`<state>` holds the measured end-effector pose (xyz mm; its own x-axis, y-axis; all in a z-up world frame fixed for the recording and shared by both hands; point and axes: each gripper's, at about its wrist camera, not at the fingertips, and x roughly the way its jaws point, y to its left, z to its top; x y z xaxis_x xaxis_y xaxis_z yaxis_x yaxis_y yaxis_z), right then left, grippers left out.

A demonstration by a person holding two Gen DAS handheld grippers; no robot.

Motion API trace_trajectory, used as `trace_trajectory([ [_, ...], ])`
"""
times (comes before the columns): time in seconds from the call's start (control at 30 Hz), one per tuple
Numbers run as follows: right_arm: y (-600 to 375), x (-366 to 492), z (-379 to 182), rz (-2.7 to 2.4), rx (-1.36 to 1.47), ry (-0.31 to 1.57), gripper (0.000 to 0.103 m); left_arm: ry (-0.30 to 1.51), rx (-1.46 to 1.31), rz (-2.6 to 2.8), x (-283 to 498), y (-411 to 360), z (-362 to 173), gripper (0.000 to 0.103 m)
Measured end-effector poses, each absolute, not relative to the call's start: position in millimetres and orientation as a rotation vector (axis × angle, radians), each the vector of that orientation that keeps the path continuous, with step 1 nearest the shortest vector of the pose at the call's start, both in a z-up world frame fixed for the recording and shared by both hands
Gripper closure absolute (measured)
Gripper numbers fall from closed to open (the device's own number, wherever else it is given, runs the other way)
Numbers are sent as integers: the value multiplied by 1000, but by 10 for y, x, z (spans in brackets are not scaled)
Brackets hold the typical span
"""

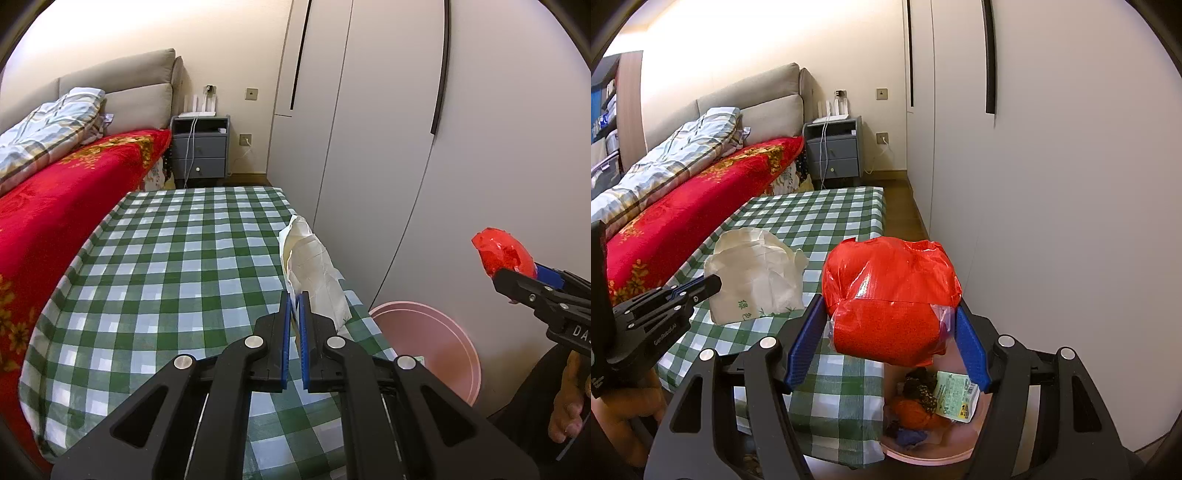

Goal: Collect trash
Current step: 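Carry the red bag and white paper bag over the pink bucket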

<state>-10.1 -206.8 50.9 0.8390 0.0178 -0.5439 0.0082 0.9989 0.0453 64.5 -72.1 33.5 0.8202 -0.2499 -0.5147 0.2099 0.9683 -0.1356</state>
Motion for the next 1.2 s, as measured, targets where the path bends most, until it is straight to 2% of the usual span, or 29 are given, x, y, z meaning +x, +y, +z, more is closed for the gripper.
trace_trajectory([
  [0.6,-2121,75,396,-86,82,598,36,573,-76,-286,761,-950,243,99],
  [1.2,-2428,173,255,-237,169,624,36,608,-75,-395,924,-1549,96,99],
])
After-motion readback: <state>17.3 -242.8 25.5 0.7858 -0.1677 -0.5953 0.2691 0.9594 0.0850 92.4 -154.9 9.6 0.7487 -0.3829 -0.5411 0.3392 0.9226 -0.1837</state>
